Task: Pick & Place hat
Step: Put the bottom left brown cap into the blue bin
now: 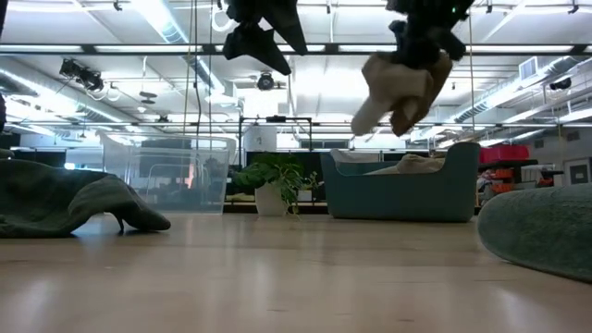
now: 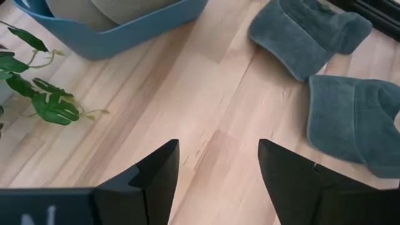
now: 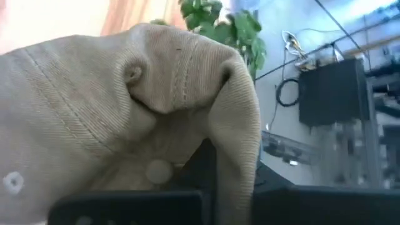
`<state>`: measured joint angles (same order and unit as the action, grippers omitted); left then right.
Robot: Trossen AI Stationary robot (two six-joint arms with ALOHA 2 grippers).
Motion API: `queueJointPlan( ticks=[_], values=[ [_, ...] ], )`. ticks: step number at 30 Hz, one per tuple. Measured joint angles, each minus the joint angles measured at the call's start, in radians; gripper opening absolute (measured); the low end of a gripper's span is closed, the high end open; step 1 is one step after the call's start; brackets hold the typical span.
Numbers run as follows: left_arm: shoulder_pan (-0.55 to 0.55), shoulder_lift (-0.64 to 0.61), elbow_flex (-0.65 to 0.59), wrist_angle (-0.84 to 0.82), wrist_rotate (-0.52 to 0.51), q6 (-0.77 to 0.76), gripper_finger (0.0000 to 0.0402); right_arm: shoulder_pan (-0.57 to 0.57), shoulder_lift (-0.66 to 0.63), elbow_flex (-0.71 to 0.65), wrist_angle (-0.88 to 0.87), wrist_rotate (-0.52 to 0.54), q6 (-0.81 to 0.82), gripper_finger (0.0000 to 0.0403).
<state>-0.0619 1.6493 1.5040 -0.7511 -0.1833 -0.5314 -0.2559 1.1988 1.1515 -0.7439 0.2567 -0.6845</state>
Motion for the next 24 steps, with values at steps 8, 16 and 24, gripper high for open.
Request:
queueJointPlan(
  ticks=[8,16,24],
  values=[
    [0.028,0.0,0.0,0.001,0.0,0.002,0.022,-0.231,0.088,0.0,0.008,-0.248,-0.417,0.0014],
    [0.04,0.001,0.0,0.0,0.0,0.005,0.022,-0.36,0.23,0.0,0.079,-0.437,-0.507,0.0014],
    [0.04,0.002,0.0,-0.001,0.0,0.005,0.022,-0.379,0.324,0.0,0.131,-0.434,-0.608,0.0014]
  ],
)
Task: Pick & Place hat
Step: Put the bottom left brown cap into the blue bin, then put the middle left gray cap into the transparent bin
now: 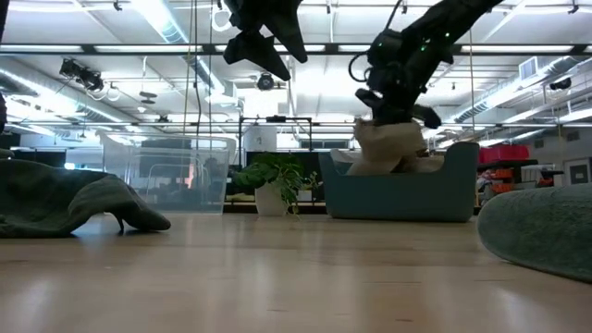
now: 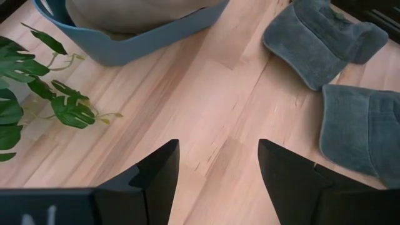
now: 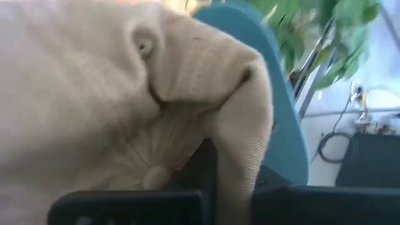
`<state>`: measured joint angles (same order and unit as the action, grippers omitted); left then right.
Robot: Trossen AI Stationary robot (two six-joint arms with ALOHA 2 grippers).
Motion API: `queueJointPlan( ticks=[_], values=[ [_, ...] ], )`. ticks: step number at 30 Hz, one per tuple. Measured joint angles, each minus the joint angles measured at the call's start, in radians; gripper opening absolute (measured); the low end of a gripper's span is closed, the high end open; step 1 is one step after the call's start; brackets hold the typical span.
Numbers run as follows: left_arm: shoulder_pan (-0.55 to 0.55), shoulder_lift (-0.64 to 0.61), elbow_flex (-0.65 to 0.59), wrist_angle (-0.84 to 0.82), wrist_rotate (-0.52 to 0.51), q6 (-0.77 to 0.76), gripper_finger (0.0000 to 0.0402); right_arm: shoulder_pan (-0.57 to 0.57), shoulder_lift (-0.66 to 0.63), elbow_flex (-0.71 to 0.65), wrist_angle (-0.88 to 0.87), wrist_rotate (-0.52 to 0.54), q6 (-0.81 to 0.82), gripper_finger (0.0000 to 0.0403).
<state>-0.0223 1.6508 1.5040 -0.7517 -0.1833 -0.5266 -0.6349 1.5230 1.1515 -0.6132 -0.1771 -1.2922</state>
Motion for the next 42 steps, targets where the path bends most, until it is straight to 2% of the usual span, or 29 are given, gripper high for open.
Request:
queueJointPlan(
  ticks=[4,6,12,17,21,24,29,33,37,39,42],
  values=[
    [0.004,0.0,0.0,0.0,0.0,-0.004,0.022,-0.008,0.029,0.0,0.003,0.093,0.078,0.0033],
    [0.008,0.0,0.0,0.0,0.0,-0.004,0.022,-0.008,0.029,0.0,0.002,0.105,0.128,0.0051],
    [0.015,-0.005,-0.001,-0.002,0.0,-0.011,0.022,-0.006,0.004,0.0,-0.008,0.114,0.145,0.0113],
    [0.015,-0.035,0.027,-0.039,0.0,-0.012,0.022,0.019,-0.091,0.0,-0.029,0.153,0.207,0.0153],
    [0.015,-0.059,0.089,-0.142,0.001,-0.012,0.022,0.052,-0.209,0.0,-0.067,0.153,0.292,0.0166],
    [0.014,-0.076,0.149,-0.248,0.0,-0.014,0.022,0.089,-0.302,0.0,-0.082,0.103,0.442,0.0165],
    [0.013,-0.082,0.247,-0.511,0.001,-0.07,0.022,0.145,-0.417,0.0,-0.084,-0.108,0.788,0.0157],
    [-0.004,-0.091,0.285,-0.726,0.0,-0.081,0.022,0.226,-0.458,0.0,-0.092,-0.154,0.926,0.0162],
    [-0.041,-0.091,0.241,-0.814,0.002,-0.082,0.022,0.309,-0.447,0.0,-0.106,-0.151,0.988,0.0179],
    [-0.056,-0.091,0.172,-0.811,0.023,-0.082,0.022,0.348,-0.425,0.0,-0.104,-0.13,1.019,0.019],
    [-0.07,-0.09,0.021,-0.759,0.108,-0.083,0.022,0.405,-0.392,0.0,-0.083,-0.073,1.025,0.0205]
  ],
)
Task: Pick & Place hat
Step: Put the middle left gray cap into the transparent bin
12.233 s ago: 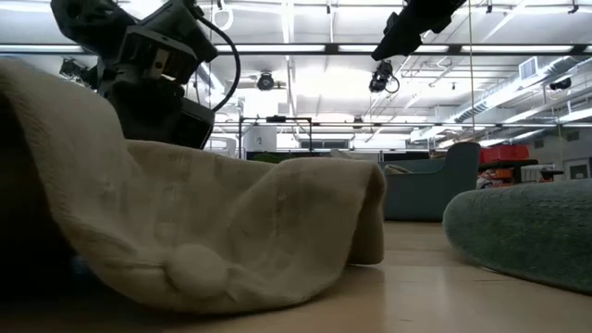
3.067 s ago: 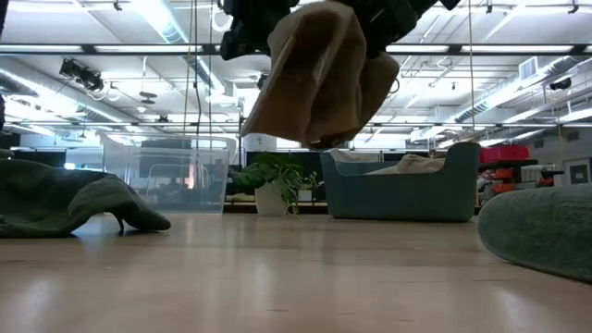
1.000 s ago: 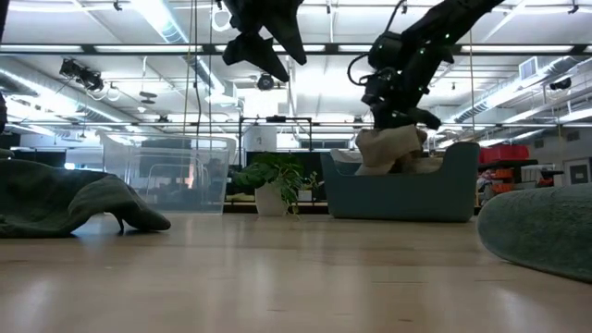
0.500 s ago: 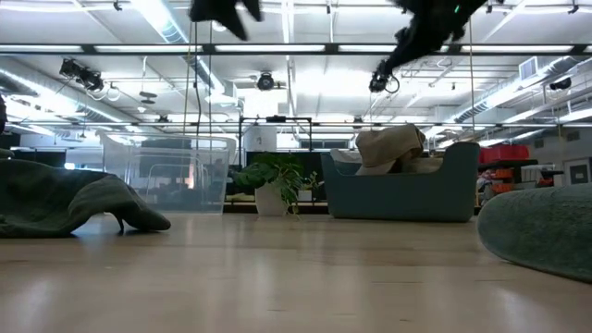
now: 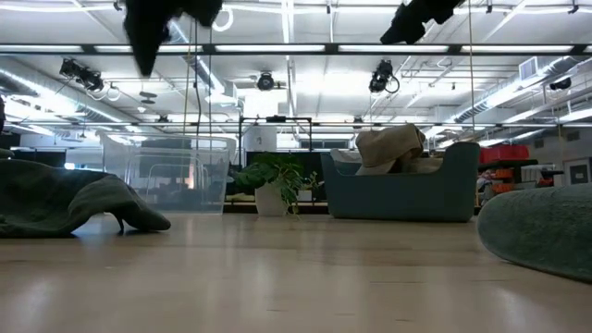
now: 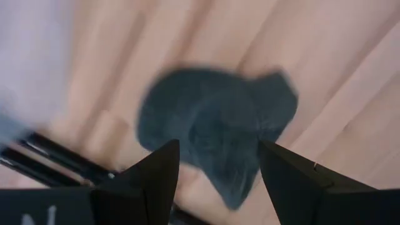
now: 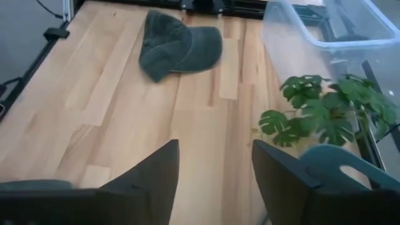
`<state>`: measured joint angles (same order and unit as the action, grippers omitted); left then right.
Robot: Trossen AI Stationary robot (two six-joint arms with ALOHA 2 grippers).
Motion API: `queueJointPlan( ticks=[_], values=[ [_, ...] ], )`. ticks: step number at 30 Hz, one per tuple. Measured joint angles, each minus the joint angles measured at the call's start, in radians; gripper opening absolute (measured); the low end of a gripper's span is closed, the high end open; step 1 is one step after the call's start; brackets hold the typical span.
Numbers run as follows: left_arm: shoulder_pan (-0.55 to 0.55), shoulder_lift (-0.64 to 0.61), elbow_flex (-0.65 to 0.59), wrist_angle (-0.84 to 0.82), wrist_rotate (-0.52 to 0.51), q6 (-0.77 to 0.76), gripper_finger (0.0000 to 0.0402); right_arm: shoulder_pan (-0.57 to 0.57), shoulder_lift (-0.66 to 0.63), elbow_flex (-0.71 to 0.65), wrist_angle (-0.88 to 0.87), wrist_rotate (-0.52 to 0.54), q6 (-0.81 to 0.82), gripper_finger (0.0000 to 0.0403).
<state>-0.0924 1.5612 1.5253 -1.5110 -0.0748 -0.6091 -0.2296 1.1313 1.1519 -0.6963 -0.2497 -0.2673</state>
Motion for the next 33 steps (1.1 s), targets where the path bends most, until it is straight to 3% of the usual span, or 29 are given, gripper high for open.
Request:
queueJointPlan(
  ticks=[8,16,21,27,33],
  values=[
    [-0.01,0.001,-0.426,0.292,0.154,-0.009,0.022,0.091,0.103,0.0,0.064,0.032,0.001,0.0221],
    [-0.014,0.0,-0.646,0.428,0.123,-0.044,0.0219,0.126,0.199,0.0,0.074,0.032,0.001,0.0222],
    [-0.014,0.0,-0.687,0.464,0.115,-0.091,0.0171,0.141,0.234,0.0,0.077,0.032,0.001,0.0222],
    [-0.006,0.0,-0.678,0.462,0.134,-0.095,0.0026,0.147,0.241,0.0,0.091,0.032,0.001,0.0222],
    [-0.005,0.001,-0.505,0.373,0.146,-0.095,0.0012,0.147,0.241,0.0,0.136,0.032,0.001,0.0222]
  ],
)
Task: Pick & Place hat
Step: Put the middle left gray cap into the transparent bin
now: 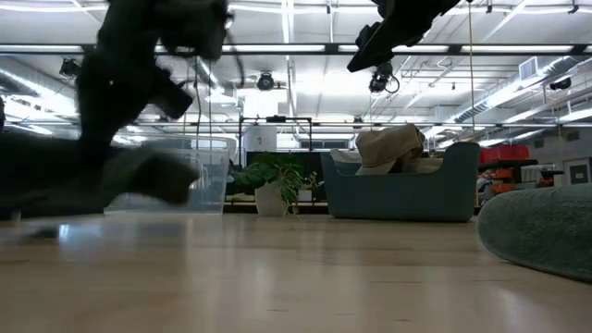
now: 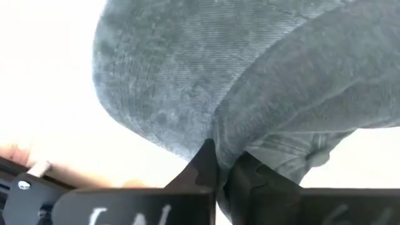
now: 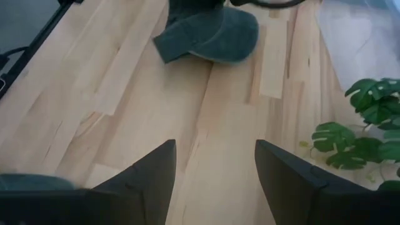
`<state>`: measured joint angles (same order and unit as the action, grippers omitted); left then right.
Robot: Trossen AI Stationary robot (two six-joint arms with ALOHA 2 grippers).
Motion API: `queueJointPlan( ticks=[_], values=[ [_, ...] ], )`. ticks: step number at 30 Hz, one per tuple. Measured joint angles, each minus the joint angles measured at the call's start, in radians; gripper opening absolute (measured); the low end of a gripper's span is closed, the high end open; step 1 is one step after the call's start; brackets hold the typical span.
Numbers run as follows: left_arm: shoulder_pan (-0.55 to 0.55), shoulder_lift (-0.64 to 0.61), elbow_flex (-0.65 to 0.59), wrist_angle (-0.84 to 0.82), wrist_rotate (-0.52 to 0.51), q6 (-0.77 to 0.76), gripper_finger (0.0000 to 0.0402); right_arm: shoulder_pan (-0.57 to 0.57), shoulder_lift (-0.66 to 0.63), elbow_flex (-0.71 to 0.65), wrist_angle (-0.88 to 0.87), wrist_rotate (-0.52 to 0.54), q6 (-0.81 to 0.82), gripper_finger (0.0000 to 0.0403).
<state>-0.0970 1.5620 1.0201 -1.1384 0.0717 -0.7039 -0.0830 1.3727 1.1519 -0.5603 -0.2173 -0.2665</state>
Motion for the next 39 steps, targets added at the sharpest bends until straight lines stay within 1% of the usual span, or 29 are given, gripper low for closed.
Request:
queueJointPlan(
  ticks=[5,9,11,14,17,22,26,30,32,35,37,39],
  values=[
    [0.033,0.0,0.241,-0.155,-0.078,-0.047,0.0008,0.0,0.0,0.0,0.025,0.0,-0.003,0.0222],
    [0.07,0.0,0.451,-0.292,-0.227,-0.071,0.0009,0.0,0.0,0.0,0.031,0.0,-0.003,0.0222],
    [0.105,0.0,0.537,-0.351,-0.291,-0.08,0.0007,0.0,0.0,0.0,0.032,0.0,-0.003,0.0222],
    [0.178,0.0,0.633,-0.397,-0.356,-0.098,0.0008,0.0,0.0,0.0,0.032,0.0,-0.003,0.0222],
    [0.253,0.0,0.701,-0.422,-0.452,-0.105,0.0013,0.0,0.0,0.0,0.031,0.0,-0.003,0.0222],
    [0.406,0.0,0.741,-0.421,-0.504,-0.124,0.001,0.0,0.0,0.0,0.031,0.0,-0.003,0.0222],
    [0.558,0.0,0.74,-0.419,-0.489,-0.123,0.0013,0.0,0.0,0.0,0.03,0.0,-0.004,0.0222],
    [0.693,0.0,0.74,-0.341,-0.558,-0.131,0.0015,0.0,0.0,0.0,0.03,0.0,-0.004,0.0222],
    [0.743,0.0,0.74,-0.307,-0.571,-0.126,0.0013,0.0,0.0,0.0,0.03,0.0,-0.004,0.0222],
    [0.778,0.006,0.733,-0.298,-0.615,-0.136,0.001,0.0,0.0,0.0,0.029,0.0,-0.004,0.0222],
    [0.776,0.008,0.688,-0.284,-0.646,-0.168,0.0011,0.0,0.0,0.0,0.029,0.0,-0.004,0.0222],
    [0.772,0.01,0.633,-0.28,-0.65,-0.198,0.0012,0.0,0.0,0.0,0.029,0.0,-0.004,0.0222]
  ],
)
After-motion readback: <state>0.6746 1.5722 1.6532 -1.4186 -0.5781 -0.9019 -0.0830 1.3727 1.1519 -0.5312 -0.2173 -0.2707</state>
